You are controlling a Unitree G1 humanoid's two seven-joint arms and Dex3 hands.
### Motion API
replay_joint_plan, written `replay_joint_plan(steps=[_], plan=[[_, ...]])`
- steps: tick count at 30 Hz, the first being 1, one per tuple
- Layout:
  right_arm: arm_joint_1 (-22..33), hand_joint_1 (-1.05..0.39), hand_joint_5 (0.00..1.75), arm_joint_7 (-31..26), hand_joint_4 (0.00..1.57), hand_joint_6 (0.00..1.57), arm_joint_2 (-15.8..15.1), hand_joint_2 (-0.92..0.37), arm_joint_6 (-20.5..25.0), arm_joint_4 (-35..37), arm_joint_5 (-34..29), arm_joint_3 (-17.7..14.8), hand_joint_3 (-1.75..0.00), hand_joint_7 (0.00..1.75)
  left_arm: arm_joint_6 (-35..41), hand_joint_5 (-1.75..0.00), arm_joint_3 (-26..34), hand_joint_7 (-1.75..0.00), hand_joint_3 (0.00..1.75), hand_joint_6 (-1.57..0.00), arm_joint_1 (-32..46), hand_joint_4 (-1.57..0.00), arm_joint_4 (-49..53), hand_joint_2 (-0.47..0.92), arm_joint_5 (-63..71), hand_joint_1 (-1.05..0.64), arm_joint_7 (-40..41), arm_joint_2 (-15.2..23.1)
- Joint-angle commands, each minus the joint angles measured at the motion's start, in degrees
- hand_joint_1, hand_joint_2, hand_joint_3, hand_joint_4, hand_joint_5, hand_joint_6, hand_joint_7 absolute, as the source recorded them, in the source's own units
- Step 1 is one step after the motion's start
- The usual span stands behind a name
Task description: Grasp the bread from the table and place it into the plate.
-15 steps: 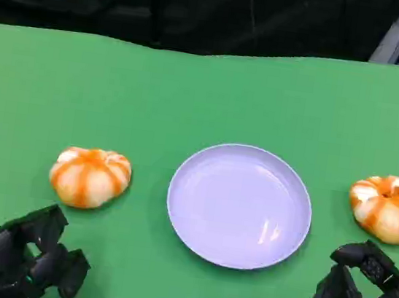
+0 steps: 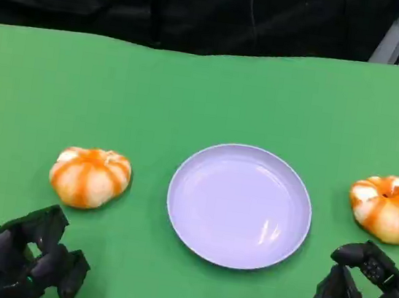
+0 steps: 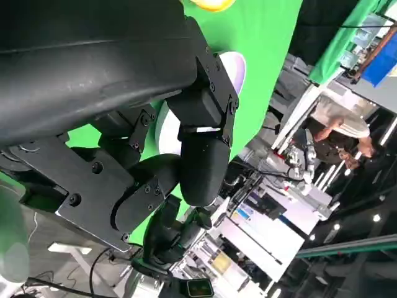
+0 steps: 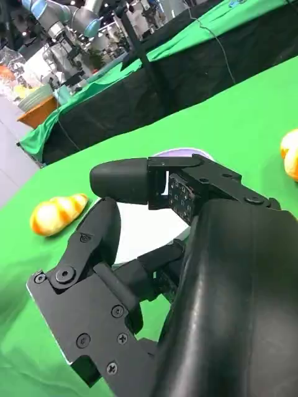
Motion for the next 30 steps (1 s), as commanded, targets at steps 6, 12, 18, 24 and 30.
replay_joint_plan(steps=[6,12,18,24,30], plan=[[0.22,-0.16,1.74,-0.12,0.84,0.86,-0.66,-0.54,0.20,-1.01,0.28,-0.25,-1.04,1.37,-19.56,-1.22,-0.79,-0.75,0.66,-0.89,3.11,-0.73,-4.30,0.67,11.11,-0.27,8.98,-3.22],[0.10,-0.16,1.74,-1.15,0.83,0.84,-0.71,-0.55,0.51,-1.31,-0.59,-0.02,-1.03,1.38,-46.11,-0.18,-10.34,-0.03,0.22,-0.52,1.67,-0.34,-12.60,0.91,72.32,-0.78,49.75,8.98],[0.14,-0.16,1.74,-0.81,0.83,0.84,-0.65,-0.57,0.41,-1.13,-0.19,-0.02,-1.01,1.39,-42.83,-0.09,-13.52,0.00,0.20,-0.48,-3.20,-0.31,-11.88,0.92,81.02,-0.86,58.16,11.50],[0.21,-0.15,1.75,-0.74,0.83,0.83,-0.53,-0.56,-0.09,-0.97,-0.29,0.08,-1.02,1.40,-41.52,-0.06,-16.42,0.00,0.19,-0.46,-5.29,-0.28,-10.35,0.92,84.43,-0.87,63.16,13.65],[0.35,-0.16,1.74,-0.92,0.83,0.83,-0.48,-0.56,0.11,-1.46,-0.40,0.44,-1.02,1.39,-33.91,-0.02,-21.83,0.00,0.09,-0.44,-12.63,-0.22,-9.71,0.92,87.55,-0.88,56.67,14.60]])
